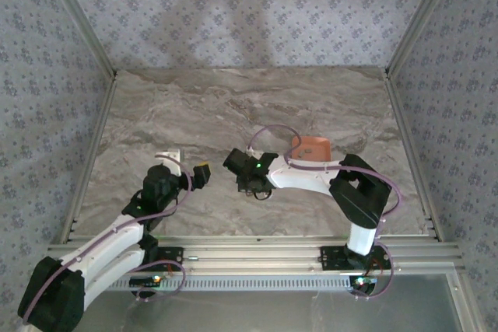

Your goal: Load the staples into the stapler

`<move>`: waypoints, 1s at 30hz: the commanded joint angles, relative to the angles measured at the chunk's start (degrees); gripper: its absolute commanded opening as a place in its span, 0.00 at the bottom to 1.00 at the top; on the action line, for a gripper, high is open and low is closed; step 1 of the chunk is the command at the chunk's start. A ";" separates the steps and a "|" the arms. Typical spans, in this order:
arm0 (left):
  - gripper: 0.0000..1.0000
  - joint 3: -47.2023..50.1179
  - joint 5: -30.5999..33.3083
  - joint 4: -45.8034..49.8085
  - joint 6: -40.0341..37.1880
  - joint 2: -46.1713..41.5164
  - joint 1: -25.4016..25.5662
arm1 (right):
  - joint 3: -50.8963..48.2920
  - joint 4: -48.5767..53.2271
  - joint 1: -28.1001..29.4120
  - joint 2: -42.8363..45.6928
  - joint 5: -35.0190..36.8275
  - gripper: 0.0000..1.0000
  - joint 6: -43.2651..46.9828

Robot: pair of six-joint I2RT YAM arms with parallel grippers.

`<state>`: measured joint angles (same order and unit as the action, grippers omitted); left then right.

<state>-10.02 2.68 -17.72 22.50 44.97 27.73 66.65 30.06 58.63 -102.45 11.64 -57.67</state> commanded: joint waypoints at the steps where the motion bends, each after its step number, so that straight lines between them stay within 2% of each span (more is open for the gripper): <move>1: 0.99 0.62 0.93 0.47 -0.75 -0.97 -0.63 | 1.11 2.54 -0.41 -0.48 0.32 0.15 -1.34; 27: 0.99 0.02 1.08 0.39 -2.03 -0.93 -0.85 | 1.20 4.12 0.55 0.60 3.94 0.15 -0.07; 30: 0.98 0.18 1.01 0.43 -2.02 -0.97 -0.88 | 3.55 5.67 0.69 0.21 4.19 0.15 0.47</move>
<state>-10.00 3.09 -17.69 21.02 44.97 27.35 67.61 32.29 59.02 -102.43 13.78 -57.60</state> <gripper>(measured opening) 0.985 0.153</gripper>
